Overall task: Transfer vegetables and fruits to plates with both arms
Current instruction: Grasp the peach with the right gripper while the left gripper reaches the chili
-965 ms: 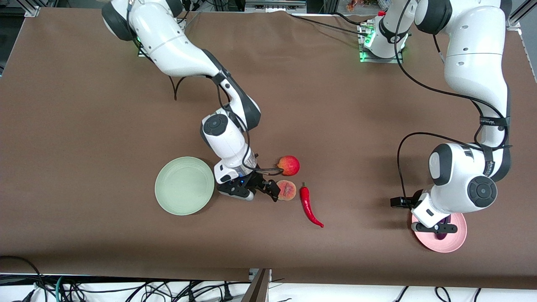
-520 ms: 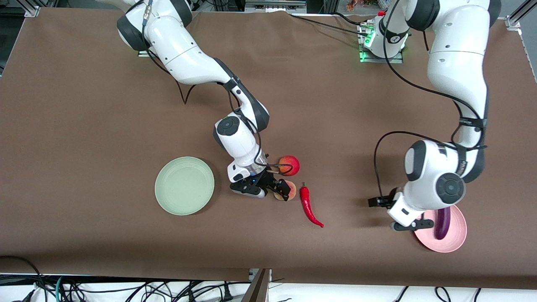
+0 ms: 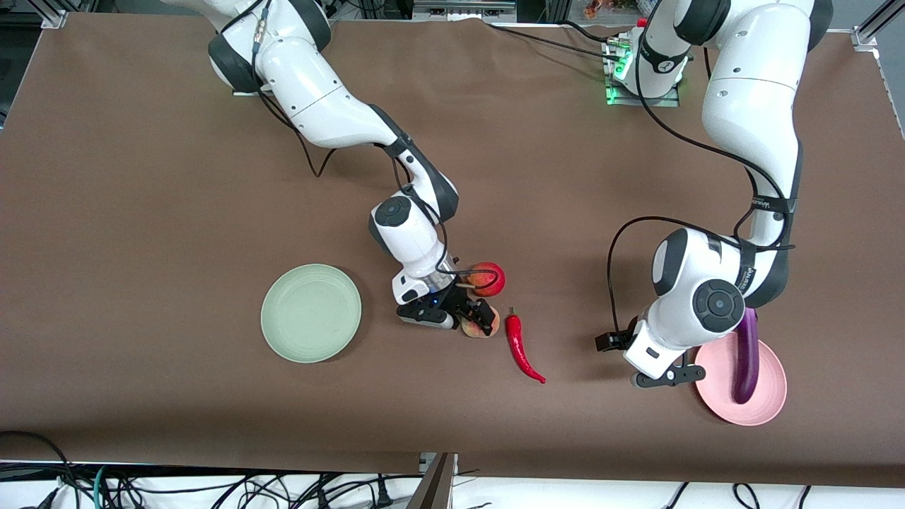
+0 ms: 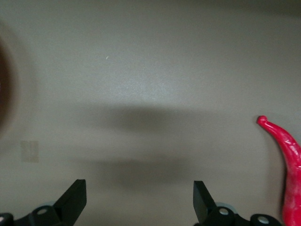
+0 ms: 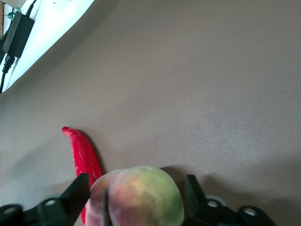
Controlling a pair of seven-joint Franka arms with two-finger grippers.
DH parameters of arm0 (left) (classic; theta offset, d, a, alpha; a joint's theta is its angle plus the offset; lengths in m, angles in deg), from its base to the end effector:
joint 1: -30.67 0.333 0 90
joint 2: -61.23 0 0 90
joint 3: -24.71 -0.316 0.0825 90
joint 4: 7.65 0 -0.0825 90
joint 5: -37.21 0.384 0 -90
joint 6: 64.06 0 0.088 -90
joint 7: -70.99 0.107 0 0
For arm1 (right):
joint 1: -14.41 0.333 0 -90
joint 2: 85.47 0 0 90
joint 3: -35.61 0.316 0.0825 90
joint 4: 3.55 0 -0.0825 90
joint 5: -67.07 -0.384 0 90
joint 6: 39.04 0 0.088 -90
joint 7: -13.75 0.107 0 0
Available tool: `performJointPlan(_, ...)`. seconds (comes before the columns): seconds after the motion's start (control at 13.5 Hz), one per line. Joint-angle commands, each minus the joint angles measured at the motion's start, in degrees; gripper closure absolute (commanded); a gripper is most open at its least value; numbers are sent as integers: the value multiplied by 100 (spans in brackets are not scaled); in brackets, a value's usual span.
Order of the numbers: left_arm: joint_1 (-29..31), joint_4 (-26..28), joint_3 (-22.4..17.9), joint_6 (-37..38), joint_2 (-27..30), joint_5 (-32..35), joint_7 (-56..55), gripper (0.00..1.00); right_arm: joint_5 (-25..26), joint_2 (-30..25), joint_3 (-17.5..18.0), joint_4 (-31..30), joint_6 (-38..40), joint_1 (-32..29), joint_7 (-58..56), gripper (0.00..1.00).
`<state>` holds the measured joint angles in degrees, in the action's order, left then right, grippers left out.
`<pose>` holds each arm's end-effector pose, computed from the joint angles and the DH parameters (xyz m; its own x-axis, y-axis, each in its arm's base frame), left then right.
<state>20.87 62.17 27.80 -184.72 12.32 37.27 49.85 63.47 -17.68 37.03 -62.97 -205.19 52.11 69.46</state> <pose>0.7436 -0.1587 0.2629 0.9866 0.1623 0.0178 0.1613 -0.9857 0.0494 0.6404 0.5043 0.1816 0.8549 -0.4287 0.2922 -0.2118 -0.8025 -0.5579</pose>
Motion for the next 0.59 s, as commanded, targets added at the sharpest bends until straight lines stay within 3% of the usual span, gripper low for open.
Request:
performJointPlan(0.0,14,13,208,-9,119,143,-389,0,0,85,-63,194,21,18,-8,93)
performJointPlan(0.07,5,13,244,-44,110,143,-530,0,-9,68,-46,186,38,1,9,100)
performJointPlan(0.3,-197,22,244,-377,49,143,-917,0,-27,-151,-19,177,291,-113,-8,100)
performJointPlan(0.52,-372,31,262,-676,-48,143,-1242,0,-18,-538,-19,159,1117,-324,-139,100)
